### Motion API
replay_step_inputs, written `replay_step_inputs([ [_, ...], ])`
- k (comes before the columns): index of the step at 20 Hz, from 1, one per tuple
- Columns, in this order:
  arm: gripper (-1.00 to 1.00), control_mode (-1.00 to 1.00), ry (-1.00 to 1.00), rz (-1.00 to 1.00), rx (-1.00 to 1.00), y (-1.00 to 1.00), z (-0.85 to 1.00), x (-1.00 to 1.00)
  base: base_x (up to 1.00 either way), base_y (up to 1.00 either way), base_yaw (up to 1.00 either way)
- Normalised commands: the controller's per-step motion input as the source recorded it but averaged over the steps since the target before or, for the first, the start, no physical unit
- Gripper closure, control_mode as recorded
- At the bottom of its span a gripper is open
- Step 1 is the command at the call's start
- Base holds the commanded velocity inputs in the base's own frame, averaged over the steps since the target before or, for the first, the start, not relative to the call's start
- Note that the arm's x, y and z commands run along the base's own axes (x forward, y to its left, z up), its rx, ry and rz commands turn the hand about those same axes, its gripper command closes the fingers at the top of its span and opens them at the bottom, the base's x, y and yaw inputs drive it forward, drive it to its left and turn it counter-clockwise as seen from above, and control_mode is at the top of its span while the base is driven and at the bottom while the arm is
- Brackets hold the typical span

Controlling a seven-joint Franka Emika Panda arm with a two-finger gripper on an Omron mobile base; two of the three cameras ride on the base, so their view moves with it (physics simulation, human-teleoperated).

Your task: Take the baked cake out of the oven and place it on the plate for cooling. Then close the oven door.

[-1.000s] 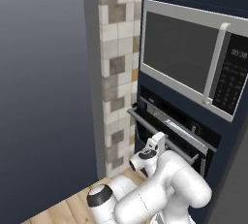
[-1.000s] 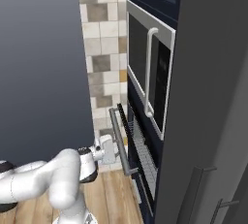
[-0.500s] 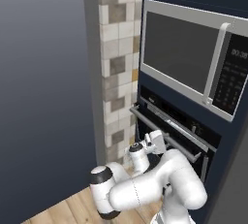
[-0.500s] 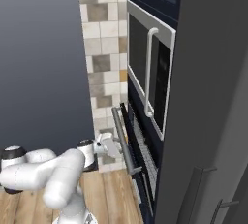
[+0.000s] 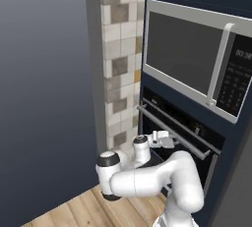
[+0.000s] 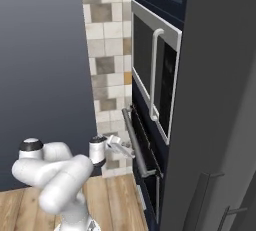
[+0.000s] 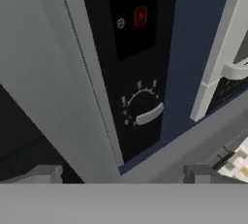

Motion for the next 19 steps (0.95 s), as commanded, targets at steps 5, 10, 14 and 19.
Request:
replay_step_inputs([
  [5,-1.00,-1.00,-0.32,-0.06,-0.17,-0.86,-0.12,0.05,0.00,0.00,0.00],
  [10,-1.00,-1.00,-0.29,0.10,-0.05,-0.97,-0.04,-0.06,0.00,0.00,0.00],
  [14,-1.00,-1.00,-0.26,0.25,0.00,-1.00,-0.01,-0.03,0.00,0.00,0.00],
  [19,-1.00,-1.00,-0.23,0.27,0.00,-0.98,-0.02,0.00,0.00,0.00,0.00],
])
